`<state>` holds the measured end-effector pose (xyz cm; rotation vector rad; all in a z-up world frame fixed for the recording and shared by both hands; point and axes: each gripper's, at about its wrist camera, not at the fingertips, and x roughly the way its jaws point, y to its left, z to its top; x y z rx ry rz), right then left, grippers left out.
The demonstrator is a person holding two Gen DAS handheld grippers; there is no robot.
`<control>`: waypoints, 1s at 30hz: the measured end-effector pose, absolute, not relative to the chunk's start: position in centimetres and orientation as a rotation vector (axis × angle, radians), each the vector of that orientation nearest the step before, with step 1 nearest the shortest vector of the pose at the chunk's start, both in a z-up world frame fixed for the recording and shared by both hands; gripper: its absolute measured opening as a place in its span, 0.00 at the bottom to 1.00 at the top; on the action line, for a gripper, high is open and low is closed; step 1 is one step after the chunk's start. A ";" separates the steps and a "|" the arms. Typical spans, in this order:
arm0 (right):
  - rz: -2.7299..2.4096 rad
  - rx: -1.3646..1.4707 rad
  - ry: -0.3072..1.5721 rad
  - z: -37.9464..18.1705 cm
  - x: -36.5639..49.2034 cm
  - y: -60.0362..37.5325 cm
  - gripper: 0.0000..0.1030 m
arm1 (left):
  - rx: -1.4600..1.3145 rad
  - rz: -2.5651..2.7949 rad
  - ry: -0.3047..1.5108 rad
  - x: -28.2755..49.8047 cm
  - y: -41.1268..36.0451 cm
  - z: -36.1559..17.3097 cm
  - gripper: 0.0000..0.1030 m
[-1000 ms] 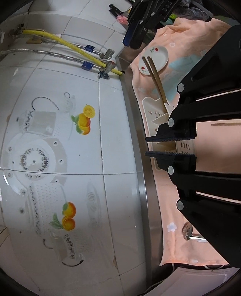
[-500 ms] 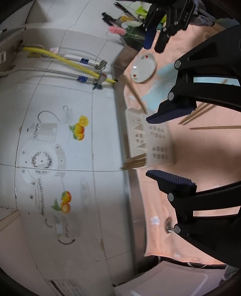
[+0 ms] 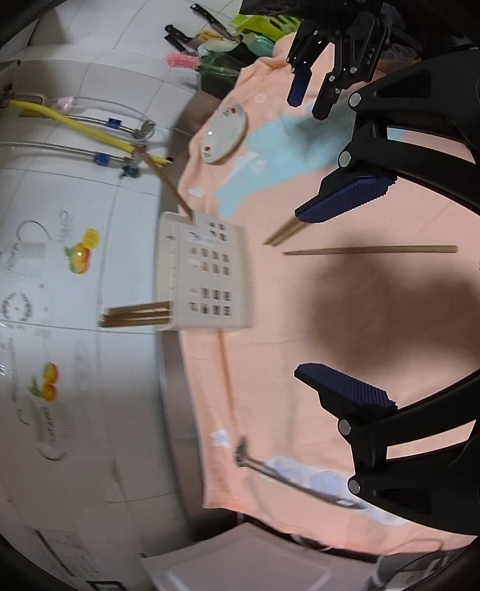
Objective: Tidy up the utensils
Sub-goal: 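Move both open tools back toward the remaining chopsticks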
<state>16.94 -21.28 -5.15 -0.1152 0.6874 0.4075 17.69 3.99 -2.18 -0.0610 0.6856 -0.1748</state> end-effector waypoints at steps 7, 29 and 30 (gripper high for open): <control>0.404 -0.105 0.766 -8.7 17.1 -21.3 0.48 | -0.081 -0.157 0.752 16.4 4.3 -5.8 0.81; 0.431 -0.109 0.847 -11.8 19.0 -19.2 0.24 | -0.106 -0.128 0.821 15.0 4.7 -9.3 0.83; 0.432 -0.111 0.850 -12.0 19.0 -19.1 0.23 | -0.104 -0.129 0.824 15.0 4.7 -9.4 0.83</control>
